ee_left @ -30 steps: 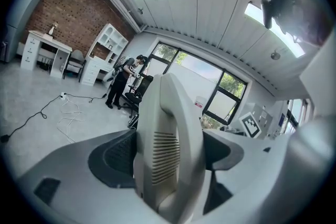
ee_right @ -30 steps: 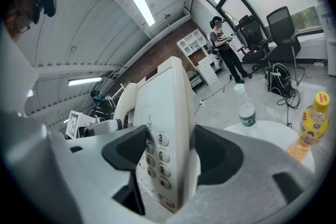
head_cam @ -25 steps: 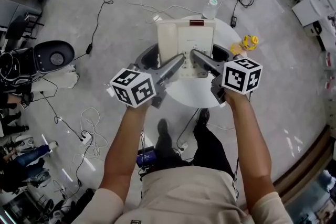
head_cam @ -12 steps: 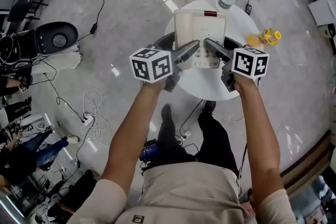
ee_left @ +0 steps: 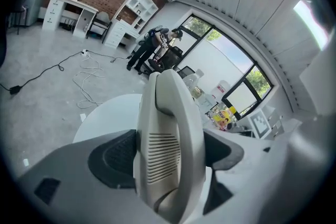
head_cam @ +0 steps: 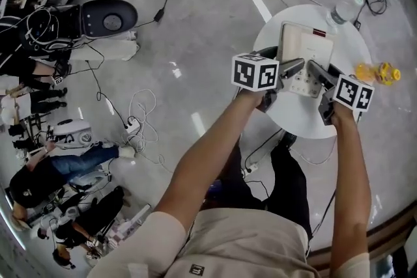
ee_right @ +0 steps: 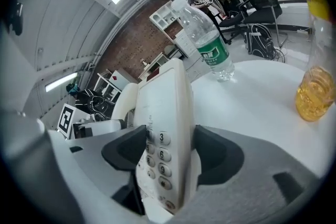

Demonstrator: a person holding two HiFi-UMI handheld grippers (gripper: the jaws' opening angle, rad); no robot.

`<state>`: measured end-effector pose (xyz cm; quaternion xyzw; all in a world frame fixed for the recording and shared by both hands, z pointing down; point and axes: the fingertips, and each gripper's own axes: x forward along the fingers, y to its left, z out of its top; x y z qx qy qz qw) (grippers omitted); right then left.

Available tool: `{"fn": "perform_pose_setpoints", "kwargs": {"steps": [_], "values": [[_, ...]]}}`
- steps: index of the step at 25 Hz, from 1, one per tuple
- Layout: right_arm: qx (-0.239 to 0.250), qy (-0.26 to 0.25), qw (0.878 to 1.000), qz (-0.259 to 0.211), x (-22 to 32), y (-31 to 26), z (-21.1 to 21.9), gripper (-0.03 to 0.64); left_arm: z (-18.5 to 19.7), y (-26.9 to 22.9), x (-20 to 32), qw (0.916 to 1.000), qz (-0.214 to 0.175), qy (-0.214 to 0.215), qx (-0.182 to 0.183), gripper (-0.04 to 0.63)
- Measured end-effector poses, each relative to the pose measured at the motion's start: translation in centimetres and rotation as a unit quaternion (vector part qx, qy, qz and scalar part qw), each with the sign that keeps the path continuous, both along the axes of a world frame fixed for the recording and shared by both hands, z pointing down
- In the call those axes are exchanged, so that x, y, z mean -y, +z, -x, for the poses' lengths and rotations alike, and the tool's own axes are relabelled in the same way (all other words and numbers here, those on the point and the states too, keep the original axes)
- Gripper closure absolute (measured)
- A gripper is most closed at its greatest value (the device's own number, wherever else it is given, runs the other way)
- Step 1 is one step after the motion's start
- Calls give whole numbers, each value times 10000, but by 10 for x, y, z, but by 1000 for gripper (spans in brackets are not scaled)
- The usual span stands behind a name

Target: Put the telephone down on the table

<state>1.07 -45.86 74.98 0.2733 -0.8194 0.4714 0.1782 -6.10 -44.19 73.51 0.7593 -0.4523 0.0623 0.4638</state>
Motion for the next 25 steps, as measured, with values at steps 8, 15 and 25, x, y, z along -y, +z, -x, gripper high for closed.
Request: {"fn": "perform_pose_setpoints", "kwargs": {"steps": [8, 15, 25], "values": [[-220, 74, 9995, 207, -1, 41, -1, 342, 1, 43, -2, 9991, 361, -151, -136, 221], [-470, 30, 9986, 236, 2, 67, 3, 342, 7, 70, 0, 9981, 550, -259, -41, 227], [-527, 194, 9977, 389, 8, 79, -3, 337, 6, 77, 6, 9972, 618, -381, -156, 260]]}}
